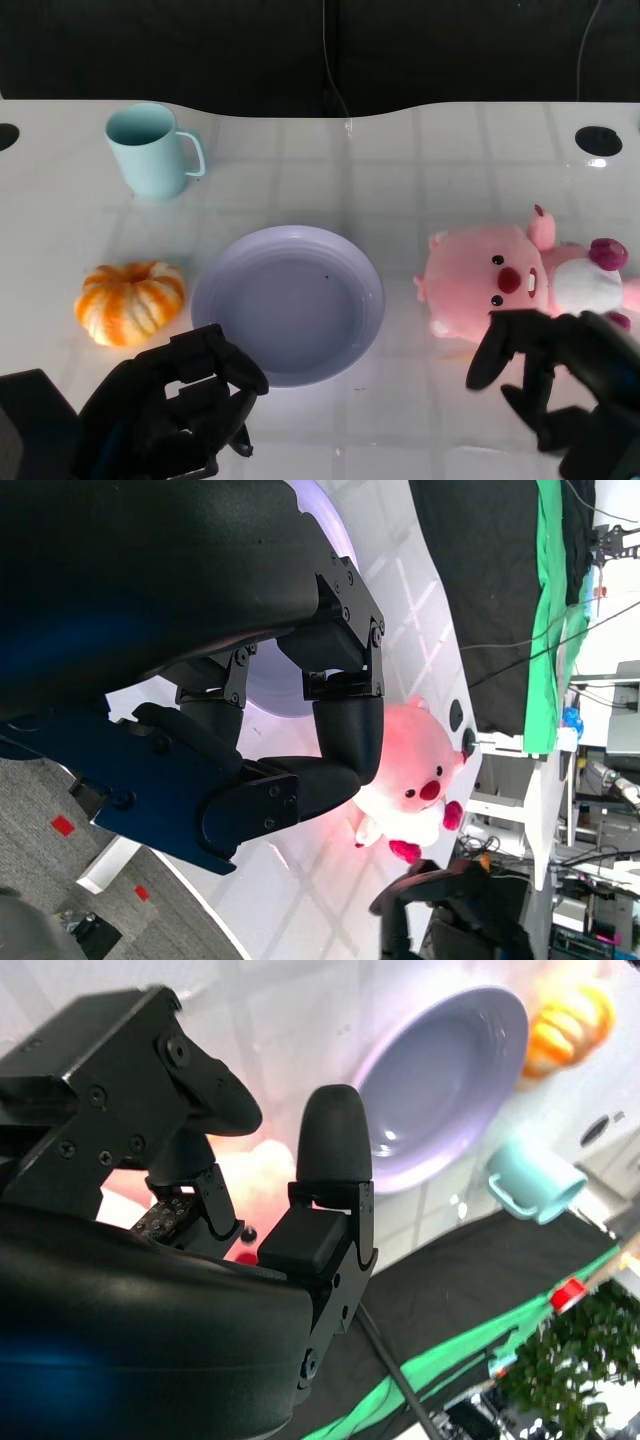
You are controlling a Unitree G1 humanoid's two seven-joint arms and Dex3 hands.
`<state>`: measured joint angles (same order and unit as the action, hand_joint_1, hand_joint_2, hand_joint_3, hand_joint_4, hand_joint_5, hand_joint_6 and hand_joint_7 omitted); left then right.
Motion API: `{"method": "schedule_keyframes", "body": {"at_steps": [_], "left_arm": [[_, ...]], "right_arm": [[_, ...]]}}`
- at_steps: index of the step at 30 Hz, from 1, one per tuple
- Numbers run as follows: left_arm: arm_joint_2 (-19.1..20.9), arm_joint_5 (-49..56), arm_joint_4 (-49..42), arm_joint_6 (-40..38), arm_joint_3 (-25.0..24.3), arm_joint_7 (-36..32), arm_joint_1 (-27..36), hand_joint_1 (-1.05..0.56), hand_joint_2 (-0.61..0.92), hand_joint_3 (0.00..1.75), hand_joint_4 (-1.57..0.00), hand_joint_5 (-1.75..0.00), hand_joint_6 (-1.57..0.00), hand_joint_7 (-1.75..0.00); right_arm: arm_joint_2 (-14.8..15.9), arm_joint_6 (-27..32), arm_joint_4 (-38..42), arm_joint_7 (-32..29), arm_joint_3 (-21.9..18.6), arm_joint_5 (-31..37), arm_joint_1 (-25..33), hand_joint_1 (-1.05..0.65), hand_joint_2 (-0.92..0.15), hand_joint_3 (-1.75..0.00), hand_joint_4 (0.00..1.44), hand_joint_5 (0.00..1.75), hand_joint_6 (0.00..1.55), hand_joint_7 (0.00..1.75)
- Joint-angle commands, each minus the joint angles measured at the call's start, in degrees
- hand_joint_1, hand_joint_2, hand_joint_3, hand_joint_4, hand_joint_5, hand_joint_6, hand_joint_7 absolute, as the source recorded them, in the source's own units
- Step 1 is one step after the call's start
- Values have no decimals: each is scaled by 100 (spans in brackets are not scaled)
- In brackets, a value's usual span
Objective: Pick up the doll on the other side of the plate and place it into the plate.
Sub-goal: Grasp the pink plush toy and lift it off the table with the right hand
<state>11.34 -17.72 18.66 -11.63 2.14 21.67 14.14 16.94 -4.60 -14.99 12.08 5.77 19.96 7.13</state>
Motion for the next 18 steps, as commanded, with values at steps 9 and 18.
{"method": "schedule_keyframes", "body": {"at_steps": [9, 18], "left_arm": [[41, 22, -35, -26, -51, -6, -64, -41, 75, 74, -63, -175, -68, -136], [68, 60, -25, -56, -58, -20, -73, -40, 76, 76, -63, -175, -67, -137]], "right_arm": [[589, 1786, -1526, 808, -620, -75, -360, -27, -90, -9, 50, 73, 52, 26], [1017, 3574, -2257, 1357, -265, 974, -827, -57, -92, -13, 21, 51, 19, 4]]}}
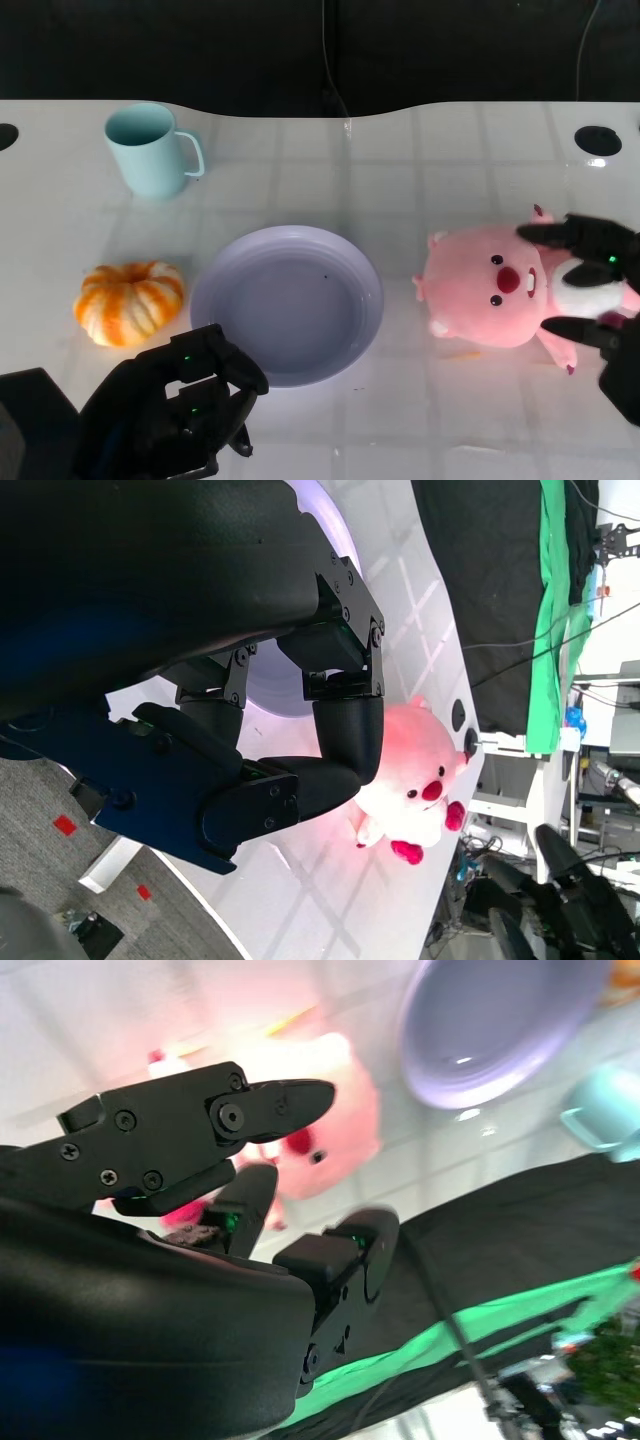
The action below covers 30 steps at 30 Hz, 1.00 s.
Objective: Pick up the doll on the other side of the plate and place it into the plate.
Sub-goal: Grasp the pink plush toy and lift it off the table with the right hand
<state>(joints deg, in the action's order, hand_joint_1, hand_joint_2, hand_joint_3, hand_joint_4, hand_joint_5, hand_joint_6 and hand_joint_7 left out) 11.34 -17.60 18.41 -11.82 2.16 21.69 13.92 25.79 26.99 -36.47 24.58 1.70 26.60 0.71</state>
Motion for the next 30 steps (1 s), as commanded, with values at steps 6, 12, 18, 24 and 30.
{"method": "schedule_keyframes", "body": {"at_steps": [6, 12, 18, 24, 30], "left_arm": [[74, 81, -24, 34, -66, -12, -43, -41, 75, 76, -61, -175, -66, -137], [73, 80, -16, 58, -68, 6, -8, -42, 76, 76, -61, -175, -66, -137], [81, 46, 22, 30, -90, 16, 13, -43, 76, 75, -61, -175, -66, -136], [82, 35, -4, 93, -104, 54, 16, -43, 76, 74, -61, -175, -67, -135], [64, 32, 34, 42, -100, 18, 16, -44, 77, 73, -62, -175, -68, -134]], "right_arm": [[376, 1113, 225, 366, 701, 1167, -642, -65, -92, -10, 17, 46, 14, 1], [632, 1096, 926, 485, 1212, 1994, -1046, -70, -92, -9, 22, 43, 17, 2], [690, 962, 1558, 749, 1502, 2319, -1346, -75, -91, -6, 16, 37, 16, 1], [556, 856, 1948, 747, 1665, 2452, -1492, -68, -84, 0, 9, 34, 15, 0], [427, 783, 2283, 774, 1787, 2457, -1657, -59, -78, 0, 4, 33, 11, 0]]}}
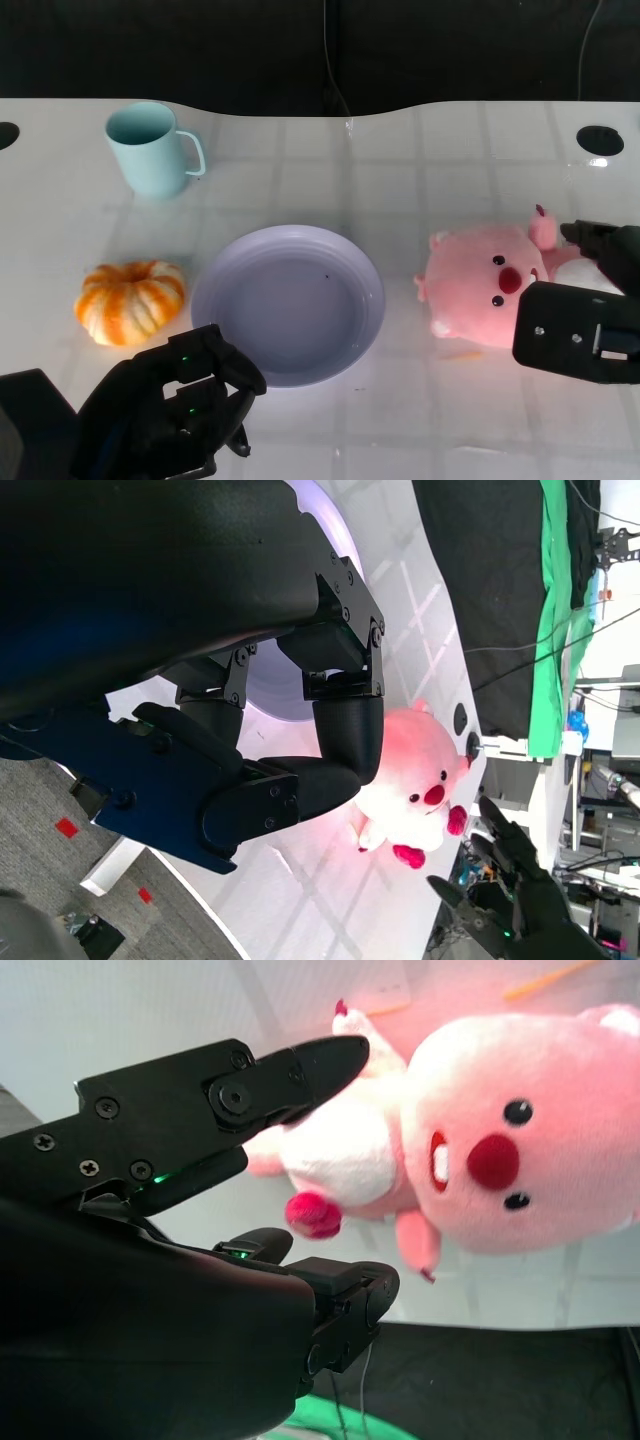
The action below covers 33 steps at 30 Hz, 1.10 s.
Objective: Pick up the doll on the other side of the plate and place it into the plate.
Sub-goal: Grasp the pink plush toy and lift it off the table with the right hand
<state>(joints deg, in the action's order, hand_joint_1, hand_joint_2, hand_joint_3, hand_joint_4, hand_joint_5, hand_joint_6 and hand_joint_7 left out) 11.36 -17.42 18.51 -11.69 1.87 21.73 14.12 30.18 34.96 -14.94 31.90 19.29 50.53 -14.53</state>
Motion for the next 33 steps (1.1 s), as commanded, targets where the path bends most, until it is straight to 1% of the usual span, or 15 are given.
{"method": "schedule_keyframes", "body": {"at_steps": [1, 6, 9, 17, 21, 23, 27, 33], "left_arm": [[67, 20, 13, 47, -70, 25, -5, -44, 77, 73, -62, -175, -68, -134], [70, 26, 61, 1, -72, -4, 4, -43, 77, 73, -62, -175, -68, -133], [70, 24, 101, -38, -70, -20, 13, -42, 77, 73, -61, -175, -68, -133], [56, 14, 128, -15, -63, -6, 42, -42, 76, 74, -62, -175, -68, -134], [58, 30, 153, -11, -59, -15, 66, -42, 76, 75, -62, -175, -68, -134], [60, 35, 138, 12, -59, -4, 66, -42, 76, 75, -62, -175, -68, -134], [61, 12, 157, 7, -62, 8, 94, -41, 76, 76, -61, -175, -68, -133], [94, 70, 204, 2, -41, -6, 117, -41, 76, 76, -61, -175, -68, -133]], "right_arm": [[-29, -25, 198, 44, 61, 83, -168, -58, -77, 0, 4, 33, 11, 0], [-114, -78, 505, 59, 235, 197, -329, -55, -77, 0, 4, 33, 10, 0], [-199, -121, 760, 33, 371, 285, -435, -57, -78, -1, 4, 33, 11, 0], [-509, -265, 1766, -132, 633, 293, -804, -58, -80, -1, 6, 30, 12, 0], [-712, -483, 2474, -457, 737, 194, -1036, -59, -80, 0, 10, 29, 14, 1], [-793, -562, 2718, -563, 742, 141, -1118, -60, -81, 0, 11, 29, 15, 1], [-1061, -806, 3529, -875, 715, -94, -1382, -60, -82, -1, 13, 27, 16, 1], [-1421, -1154, 4838, -1379, 641, -527, -1843, -65, -88, -1, 20, 17, 20, 1]]}}
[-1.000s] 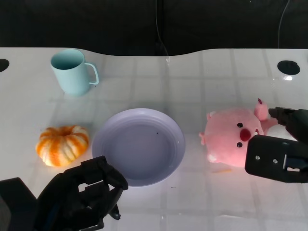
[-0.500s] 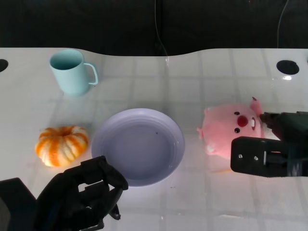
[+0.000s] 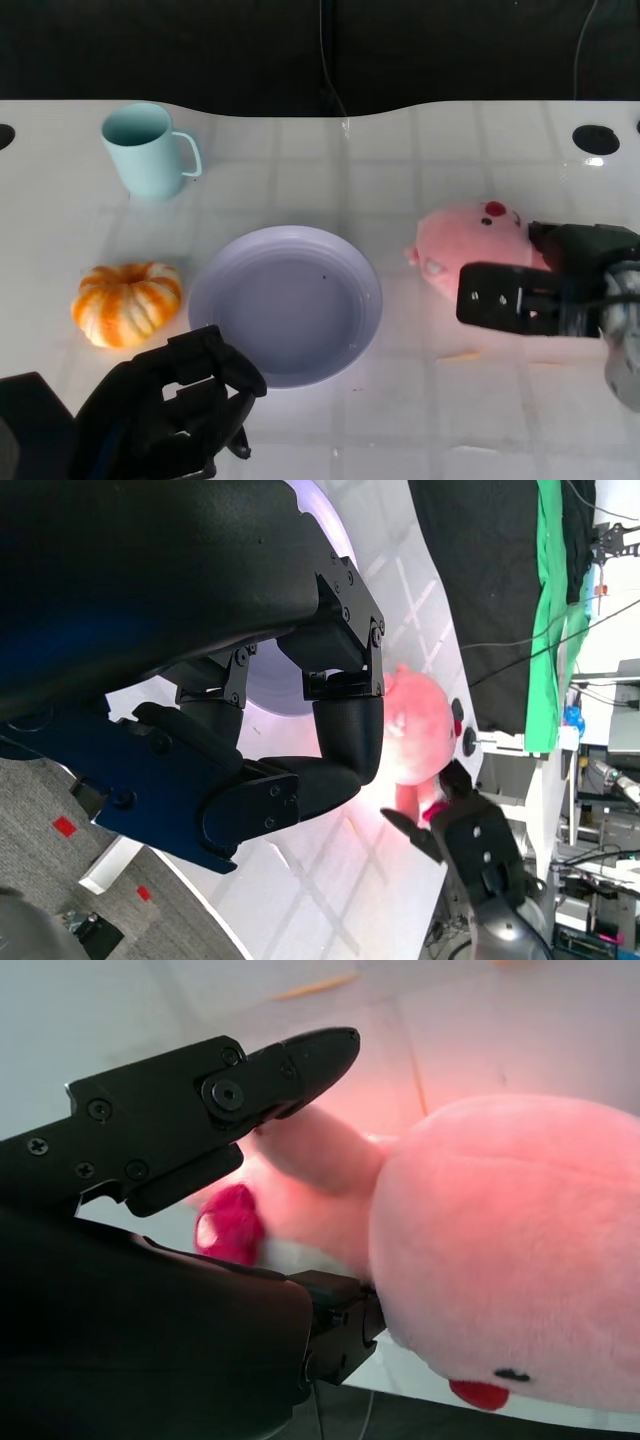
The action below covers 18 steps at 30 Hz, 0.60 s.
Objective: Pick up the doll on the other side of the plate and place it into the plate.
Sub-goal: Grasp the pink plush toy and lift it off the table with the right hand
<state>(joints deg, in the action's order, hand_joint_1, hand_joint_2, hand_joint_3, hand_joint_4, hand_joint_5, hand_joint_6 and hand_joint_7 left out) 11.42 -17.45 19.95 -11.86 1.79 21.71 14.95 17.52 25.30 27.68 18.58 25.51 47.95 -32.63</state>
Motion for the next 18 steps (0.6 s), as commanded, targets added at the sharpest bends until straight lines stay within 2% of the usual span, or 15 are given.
{"method": "schedule_keyframes", "body": {"at_steps": [1, 6, 9, 11, 13, 14, 16, 17, 18], "left_arm": [[88, 73, 68, 12, -33, -6, 39, -40, 76, 76, -61, -175, -68, -134], [81, 60, 97, -3, -32, -4, 58, -40, 76, 75, -60, -175, -67, -134], [70, 37, 123, -45, -29, -14, 63, -40, 76, 75, -60, -175, -67, -134], [65, 34, 125, -47, -23, -13, 60, -40, 77, 74, -60, -175, -67, -134], [59, 28, 126, -51, -23, -13, 59, -40, 77, 74, -60, -175, -67, -134], [57, 24, 128, -53, -25, -13, 60, -40, 76, 74, -61, -175, -67, -134], [61, 39, 129, -35, -23, -13, 64, -40, 76, 74, -61, -175, -67, -134], [66, 50, 134, -33, -22, -17, 65, -41, 76, 74, -61, -175, -67, -134], [71, 62, 137, -29, -20, -21, 64, -41, 77, 74, -61, -175, -67, -134]], "right_arm": [[-203, -263, 783, -131, 42, -309, -108, -66, -89, -1, 21, 16, 21, 1], [-407, -526, 1546, -461, 184, -389, -382, -63, -89, 0, 26, 14, 26, 2], [-553, -763, 2167, -753, 408, -294, -589, -54, -87, 0, 36, 13, 37, 4], [-615, -909, 2526, -926, 540, -250, -712, -44, -90, -1, 49, 12, 47, 4], [-666, -1062, 2824, -1161, 562, -290, -786, -38, -92, -2, 55, 11, 53, 5], [-696, -1156, 2996, -1337, 531, -335, -810, -32, -91, -1, 65, 9, 71, 7], [-747, -1322, 3313, -1797, 456, -410, -828, -29, -92, -2, 78, 8, 91, 8], [-765, -1384, 3421, -1991, 437, -440, -833, -30, -92, -2, 92, 16, 101, 7], [-780, -1441, 3512, -2150, 418, -475, -837, -31, -92, -3, 92, 34, 106, 5]]}}
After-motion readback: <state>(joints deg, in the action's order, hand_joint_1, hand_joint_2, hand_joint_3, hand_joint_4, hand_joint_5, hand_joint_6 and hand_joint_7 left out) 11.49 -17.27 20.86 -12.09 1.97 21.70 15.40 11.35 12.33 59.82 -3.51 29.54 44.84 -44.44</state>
